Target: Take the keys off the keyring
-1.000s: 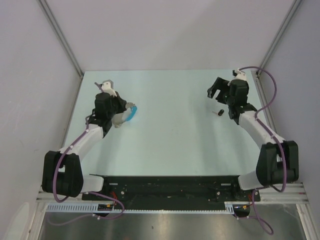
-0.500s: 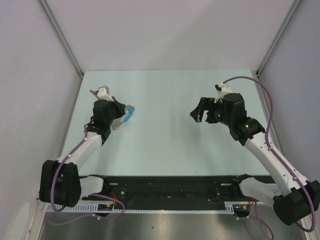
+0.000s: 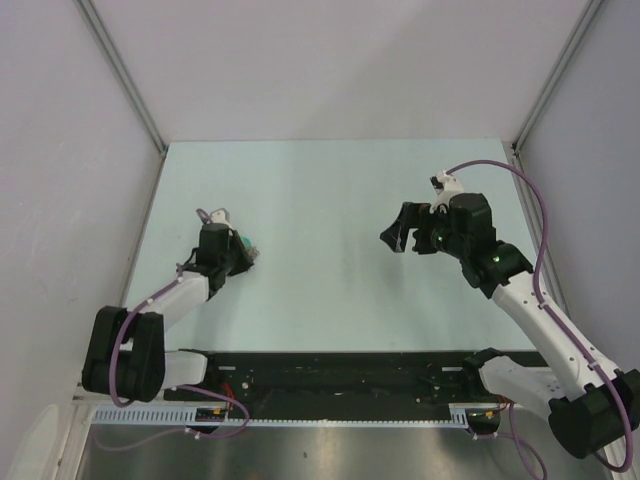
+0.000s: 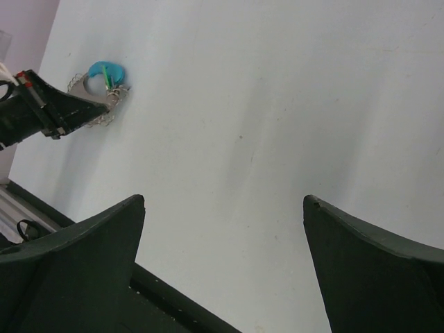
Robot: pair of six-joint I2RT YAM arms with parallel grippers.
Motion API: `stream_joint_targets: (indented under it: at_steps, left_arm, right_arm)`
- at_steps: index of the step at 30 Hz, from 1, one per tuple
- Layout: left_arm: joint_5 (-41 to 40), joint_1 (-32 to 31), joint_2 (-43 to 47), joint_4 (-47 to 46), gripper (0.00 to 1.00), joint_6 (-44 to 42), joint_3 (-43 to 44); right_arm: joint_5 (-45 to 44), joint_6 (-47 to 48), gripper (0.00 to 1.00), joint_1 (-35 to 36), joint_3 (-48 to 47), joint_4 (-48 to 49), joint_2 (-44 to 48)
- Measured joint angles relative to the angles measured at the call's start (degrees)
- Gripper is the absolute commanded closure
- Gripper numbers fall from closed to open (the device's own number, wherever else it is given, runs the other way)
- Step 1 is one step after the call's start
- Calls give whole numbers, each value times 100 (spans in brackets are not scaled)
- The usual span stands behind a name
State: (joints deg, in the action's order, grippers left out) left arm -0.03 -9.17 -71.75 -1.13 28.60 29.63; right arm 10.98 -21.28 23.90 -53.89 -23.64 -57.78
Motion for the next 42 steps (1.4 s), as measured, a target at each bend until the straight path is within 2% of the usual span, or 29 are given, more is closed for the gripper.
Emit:
stream_joint_targets:
  at_steps: [2, 3, 8, 9, 13, 21, 26, 32, 42]
  left_arm:
    - [33, 0, -249, 28, 75, -2, 138]
    - [37, 0, -332, 59, 56, -4, 205]
    - [46, 11, -284, 302, 18, -138, 627]
    - [72, 13, -199, 319, 0, -181, 710]
    - [601, 24, 549, 291, 0, -343, 828]
    - [2651, -136, 2208, -7, 0, -527, 841]
    - [3412, -367, 3139, -474, 0, -186, 490]
    - [3668, -564, 4041, -1040, 0, 302, -55]
    - [3779, -570, 3926, -1360, 0, 393, -101]
  right_arm:
    - [72, -26, 0, 0, 0, 11, 15]
    - [105, -44, 0, 0, 0, 13, 17]
    - [258, -166, 0, 2, 0, -20, 35]
    - [247, -190, 0, 2, 0, -52, 52]
    - [-20, -424, 0, 4, 11, -269, 280]
    - [-581, -715, 0, -13, 24, -535, 1121]
    - [-579, -614, 0, -13, 24, -540, 1749]
    - [-555, -592, 0, -13, 42, -586, 1950]
    - [-501, -634, 0, 4, 437, -575, 1908]
